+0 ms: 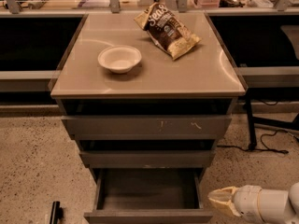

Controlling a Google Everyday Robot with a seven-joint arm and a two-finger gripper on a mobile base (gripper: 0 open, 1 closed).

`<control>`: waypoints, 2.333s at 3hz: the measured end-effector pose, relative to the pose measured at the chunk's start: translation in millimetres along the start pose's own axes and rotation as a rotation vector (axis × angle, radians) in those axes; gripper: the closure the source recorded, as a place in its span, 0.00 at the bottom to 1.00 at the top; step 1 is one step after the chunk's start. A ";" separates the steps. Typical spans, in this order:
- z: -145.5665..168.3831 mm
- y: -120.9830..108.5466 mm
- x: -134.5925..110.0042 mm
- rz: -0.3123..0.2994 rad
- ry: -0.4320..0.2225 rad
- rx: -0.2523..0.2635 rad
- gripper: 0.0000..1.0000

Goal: Close bottom drawer

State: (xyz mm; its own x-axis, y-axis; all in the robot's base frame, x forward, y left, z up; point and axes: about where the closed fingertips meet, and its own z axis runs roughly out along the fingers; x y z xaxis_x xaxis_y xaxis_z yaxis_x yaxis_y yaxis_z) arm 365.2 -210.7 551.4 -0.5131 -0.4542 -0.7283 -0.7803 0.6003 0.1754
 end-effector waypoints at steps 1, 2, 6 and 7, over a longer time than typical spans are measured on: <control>10.0 -1.5 11.6 0.026 -0.035 -0.014 1.00; 32.6 -19.3 43.7 0.065 -0.084 -0.009 1.00; 105.1 -99.4 136.3 0.219 -0.103 -0.003 1.00; 139.5 -118.5 174.5 0.305 -0.104 -0.015 1.00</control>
Offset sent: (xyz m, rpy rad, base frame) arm 0.0085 -0.0227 -0.1230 0.1772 0.0051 -0.1058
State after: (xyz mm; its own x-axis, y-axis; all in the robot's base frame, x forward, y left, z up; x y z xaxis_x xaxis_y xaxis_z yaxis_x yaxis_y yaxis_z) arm 418.1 -269.2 311.1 -0.6859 -0.1847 -0.7039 -0.6016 0.6882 0.4056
